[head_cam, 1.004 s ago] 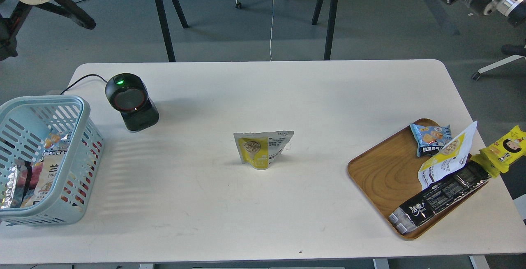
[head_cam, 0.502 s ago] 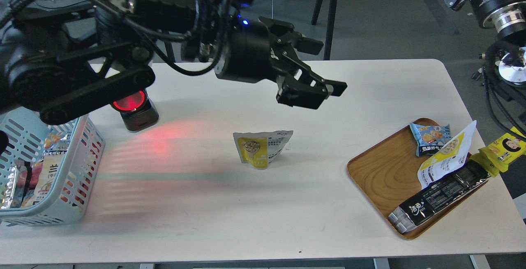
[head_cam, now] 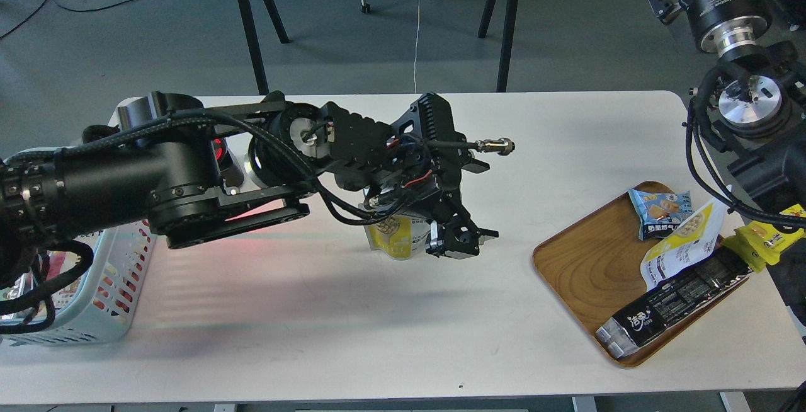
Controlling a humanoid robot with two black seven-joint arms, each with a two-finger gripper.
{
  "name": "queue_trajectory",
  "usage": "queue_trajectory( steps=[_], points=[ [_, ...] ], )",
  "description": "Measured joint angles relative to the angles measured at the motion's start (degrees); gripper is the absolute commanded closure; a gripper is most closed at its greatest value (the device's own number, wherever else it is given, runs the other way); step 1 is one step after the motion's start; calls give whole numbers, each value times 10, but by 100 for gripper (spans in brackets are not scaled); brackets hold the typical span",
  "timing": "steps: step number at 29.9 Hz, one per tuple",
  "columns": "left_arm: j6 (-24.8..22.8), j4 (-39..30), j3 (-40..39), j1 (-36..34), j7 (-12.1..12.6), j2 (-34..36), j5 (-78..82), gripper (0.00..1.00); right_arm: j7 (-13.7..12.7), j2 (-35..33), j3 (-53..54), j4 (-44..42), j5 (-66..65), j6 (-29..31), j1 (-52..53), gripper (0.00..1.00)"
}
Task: Scan snack and place in basket
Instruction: 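Reach the left gripper to the yellow pouch and grasp it, then lift the pouch and carry it past the barcode scanner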
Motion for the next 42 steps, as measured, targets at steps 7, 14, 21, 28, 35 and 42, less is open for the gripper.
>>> queue_trajectory(
  steps=[7, 14, 21, 28, 35, 42],
  points=[
    [0, 27, 0, 3, -2, 7, 0, 8, 5, 0, 5, 0, 0, 12, -61, 0],
    [0, 31, -3, 25, -2, 14, 0, 10, 5, 27, 8, 1, 0, 12, -64, 0],
    [0, 49, 0, 42, -2, 45, 0, 39, 4, 35, 9, 6, 0, 12, -56, 0],
    [0, 47, -1, 67, -4, 67, 0, 55, 3, 35, 7, 6, 0, 12, -50, 0],
    [0, 45, -1, 77, -5, 59, 0, 56, 3, 35, 6, 5, -1, 12, -48, 0],
    [0, 47, 2, 79, -3, 53, 0, 65, 3, 35, 6, 5, -1, 12, -47, 0]
  ],
)
